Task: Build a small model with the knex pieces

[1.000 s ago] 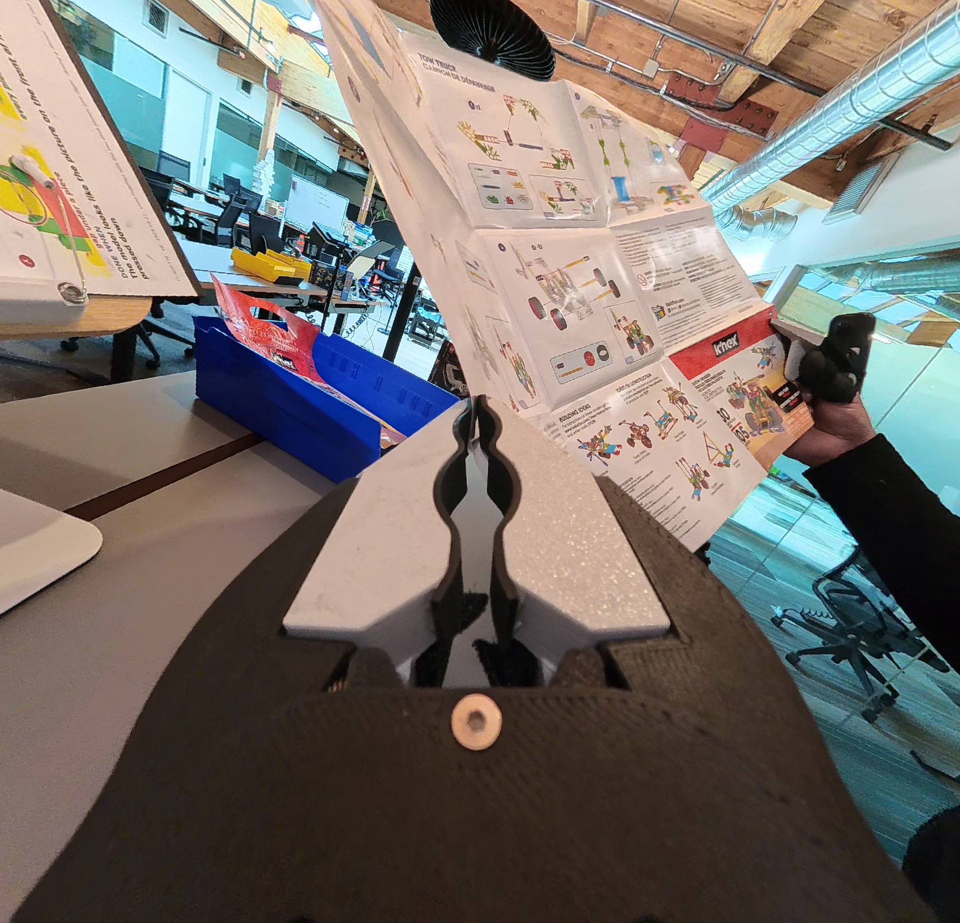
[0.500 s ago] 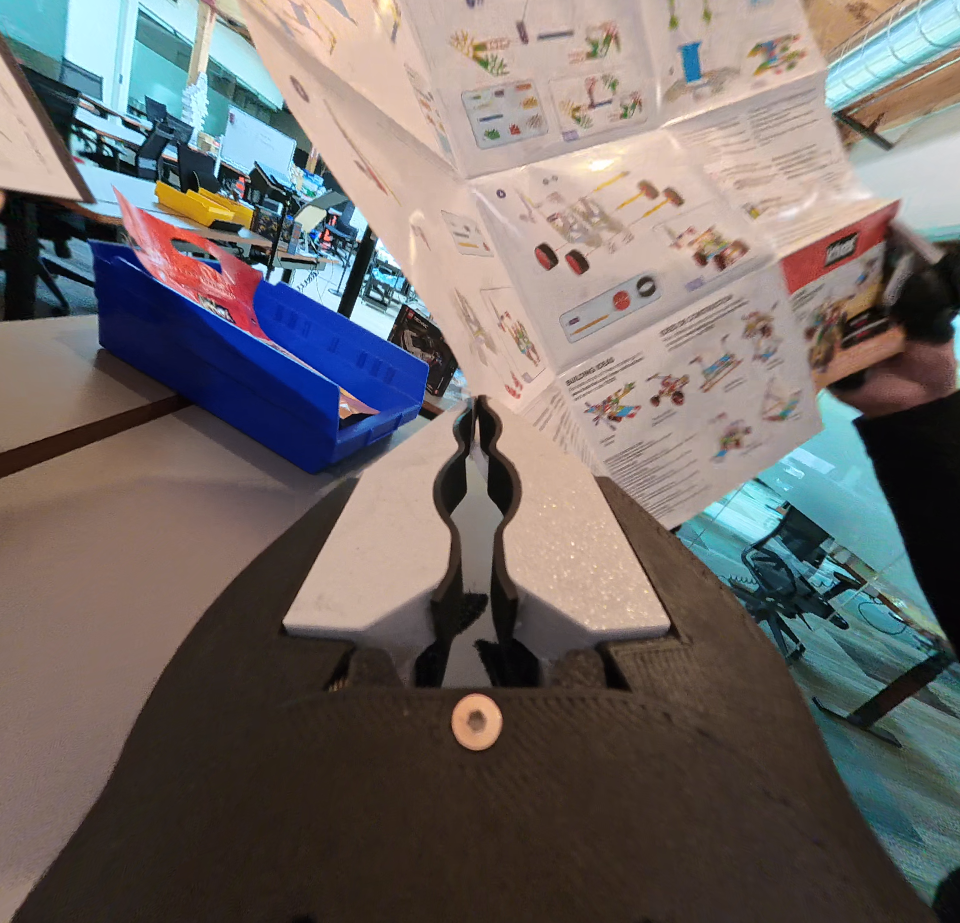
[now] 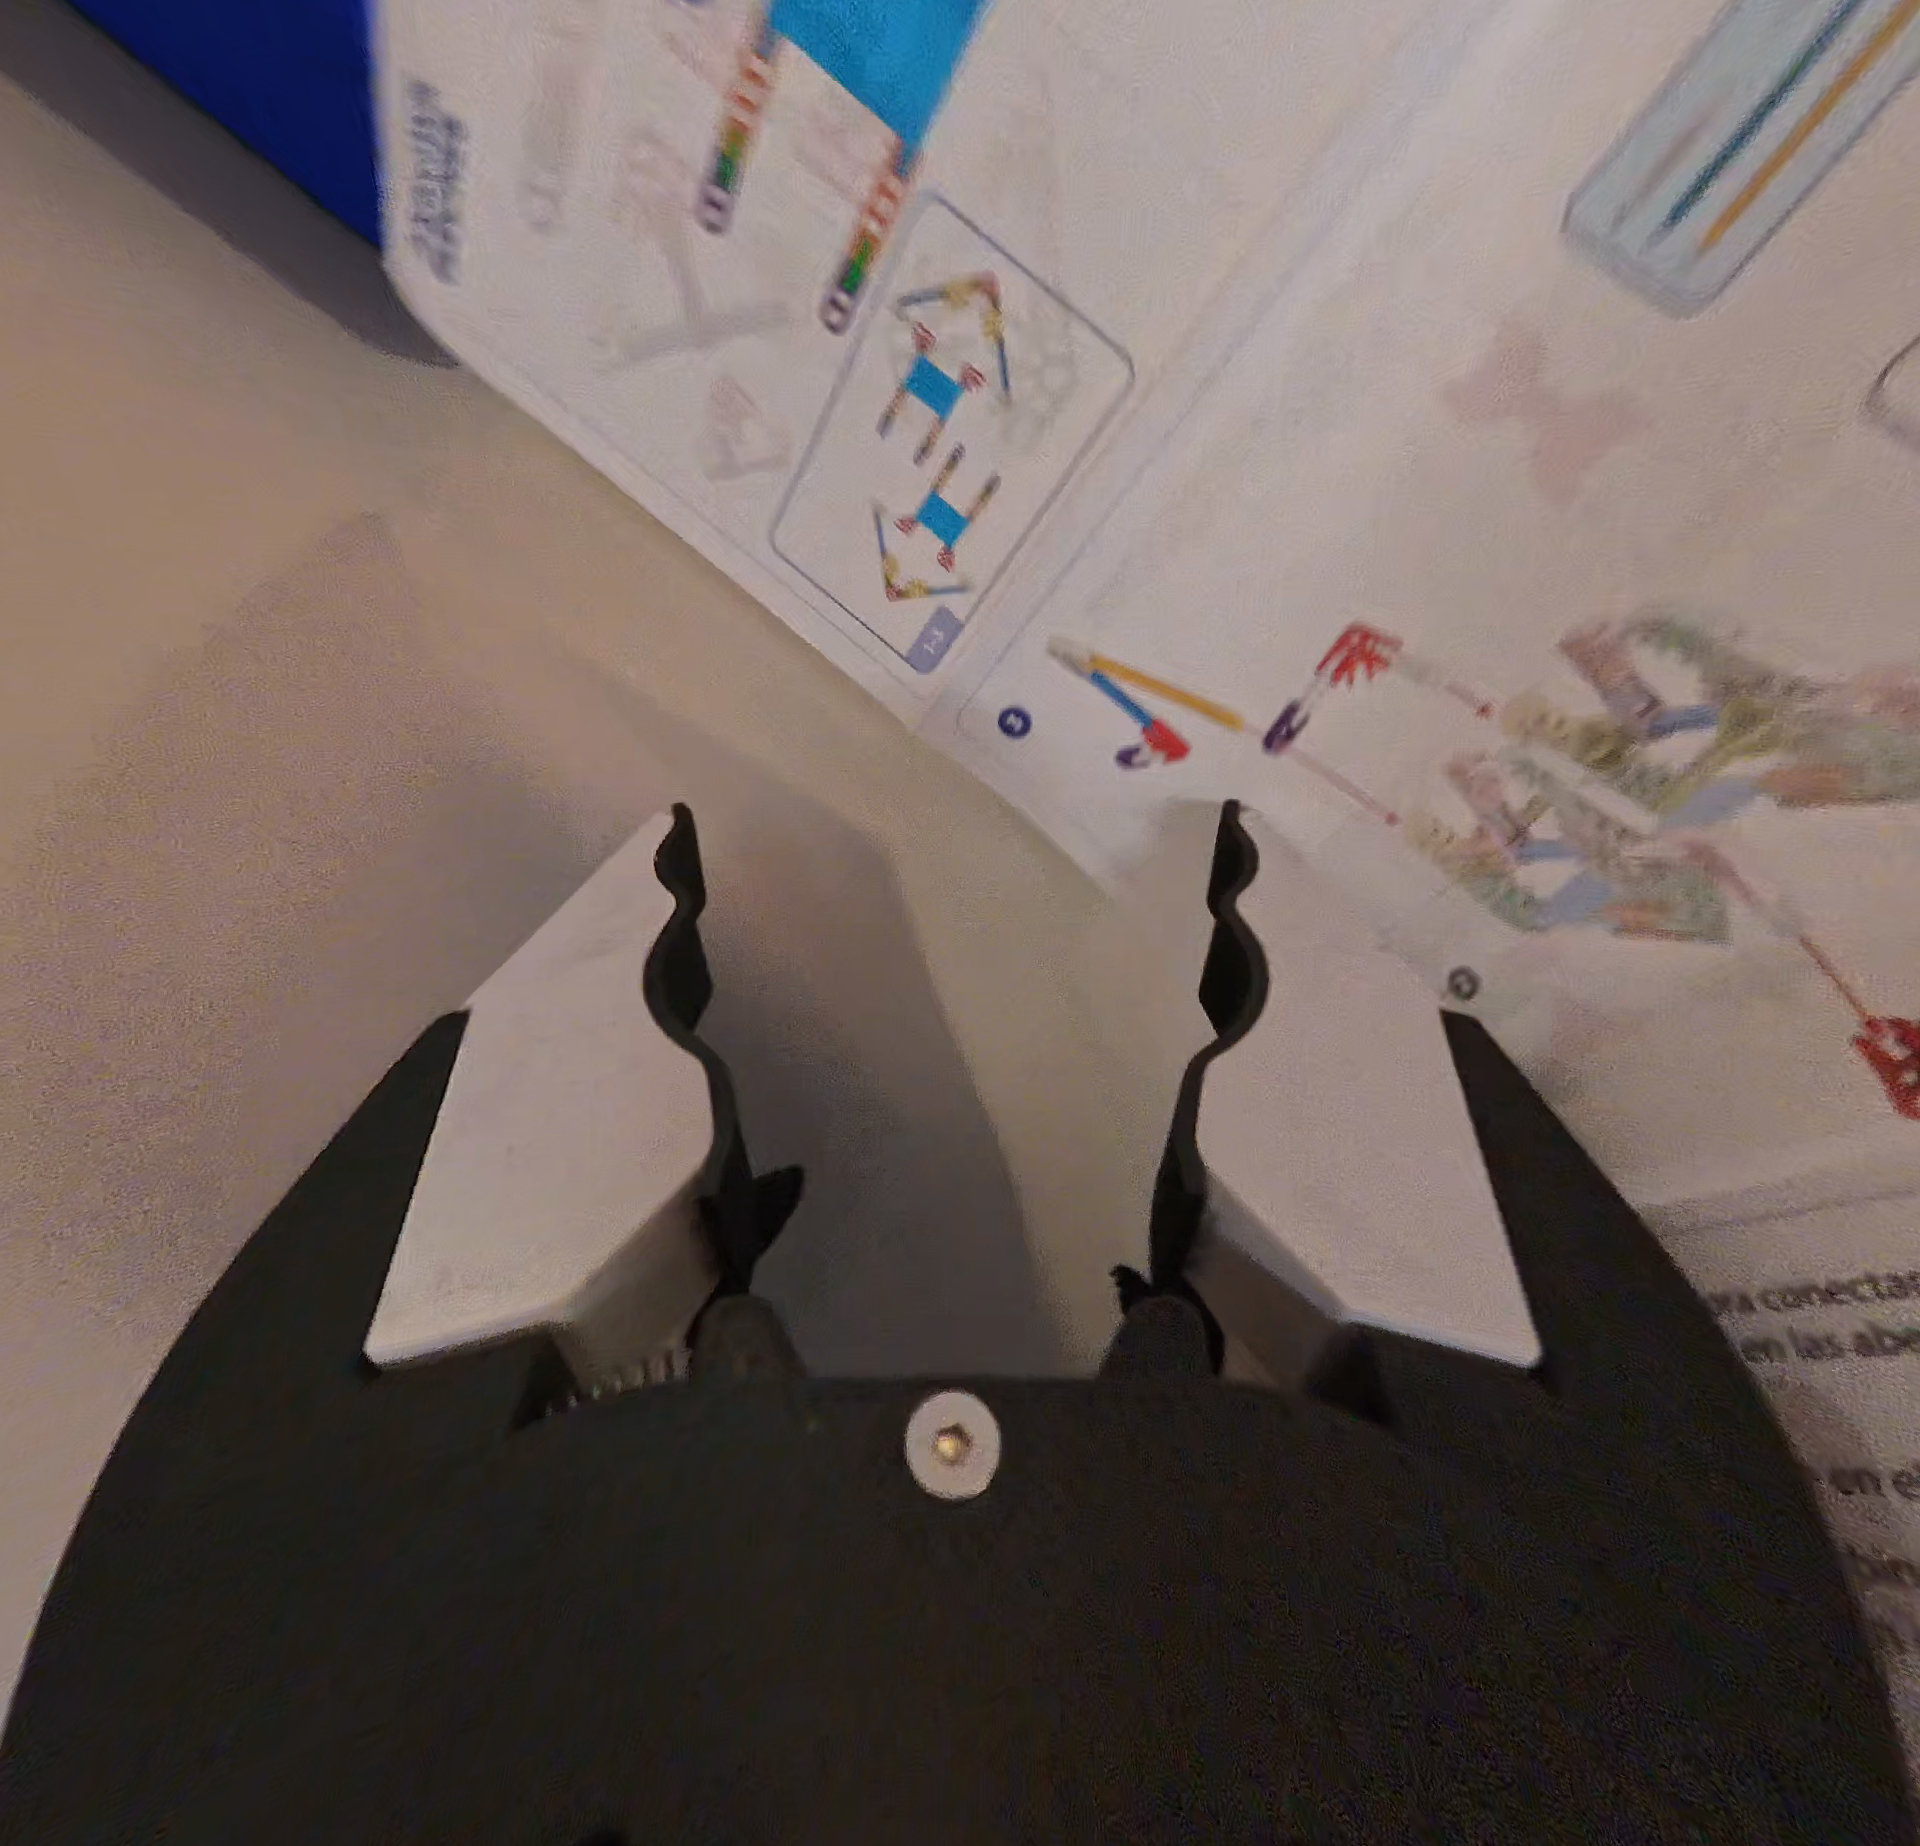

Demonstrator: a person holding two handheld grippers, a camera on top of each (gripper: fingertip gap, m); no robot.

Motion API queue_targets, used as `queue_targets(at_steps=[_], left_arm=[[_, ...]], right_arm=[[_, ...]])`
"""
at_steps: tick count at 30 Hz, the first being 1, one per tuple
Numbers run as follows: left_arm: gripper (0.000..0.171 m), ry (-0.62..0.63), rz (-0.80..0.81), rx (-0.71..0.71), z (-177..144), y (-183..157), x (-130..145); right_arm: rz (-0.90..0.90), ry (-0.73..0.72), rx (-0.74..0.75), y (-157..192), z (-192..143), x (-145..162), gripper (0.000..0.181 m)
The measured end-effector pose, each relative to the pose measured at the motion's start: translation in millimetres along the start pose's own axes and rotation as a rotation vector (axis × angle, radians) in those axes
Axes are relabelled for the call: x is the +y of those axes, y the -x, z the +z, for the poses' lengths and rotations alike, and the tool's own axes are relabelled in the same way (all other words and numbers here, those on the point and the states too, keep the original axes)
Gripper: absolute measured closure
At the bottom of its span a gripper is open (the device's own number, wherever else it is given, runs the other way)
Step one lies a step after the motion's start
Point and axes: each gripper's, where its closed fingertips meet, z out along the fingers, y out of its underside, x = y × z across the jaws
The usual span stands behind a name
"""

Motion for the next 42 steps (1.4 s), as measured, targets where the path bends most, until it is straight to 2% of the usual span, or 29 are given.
queue_targets(at_steps=[5,8,10,13,17,20,23,26,27,30,33,37,42], left_arm=[[0.080,0.102,0.161,-0.025,19,-39,32],[0.092,0.228,0.208,-0.045,10,-42,64],[0.104,0.302,0.175,-0.034,-11,-40,88],[0.110,0.393,0.154,-0.064,-58,-33,124],[0.116,0.393,0.025,-0.039,-137,-46,167],[0.117,0.260,-0.145,-0.009,-202,-56,180],[0.117,-0.028,-0.275,-0.026,-273,-48,168],[0.114,-0.341,-0.385,-0.050,-342,-32,156],[0.112,-0.417,-0.420,-0.059,-361,-25,155],[0.106,-0.563,-0.468,-0.067,-398,-11,158],[0.101,-0.662,-0.515,-0.037,-417,-1,163],[0.096,-0.709,-0.562,-0.037,-422,7,172],[0.093,-0.694,-0.637,-0.076,-413,24,185]], right_arm=[[-0.072,0.166,-0.058,2,106,35,0.181],[-0.085,0.284,-0.132,17,155,62,0.181],[-0.143,0.385,-0.136,27,179,87,0.181],[-0.234,0.495,-0.130,42,204,125,0.181],[-0.188,0.539,-0.248,80,219,167,0.181],[-0.186,0.577,-0.302,109,221,198,0.181],[-0.234,0.609,-0.346,149,218,230,0.181],[-0.225,0.638,-0.491,214,211,266,0.181],[-0.201,0.639,-0.551,237,208,276,0.176],[-0.233,0.683,-0.646,279,197,307,0.144],[-0.089,0.685,-0.806,310,176,319,0.132],[0.053,0.670,-0.841,296,159,323,0.125],[0.186,0.658,-0.654,215,160,336,0.124]])
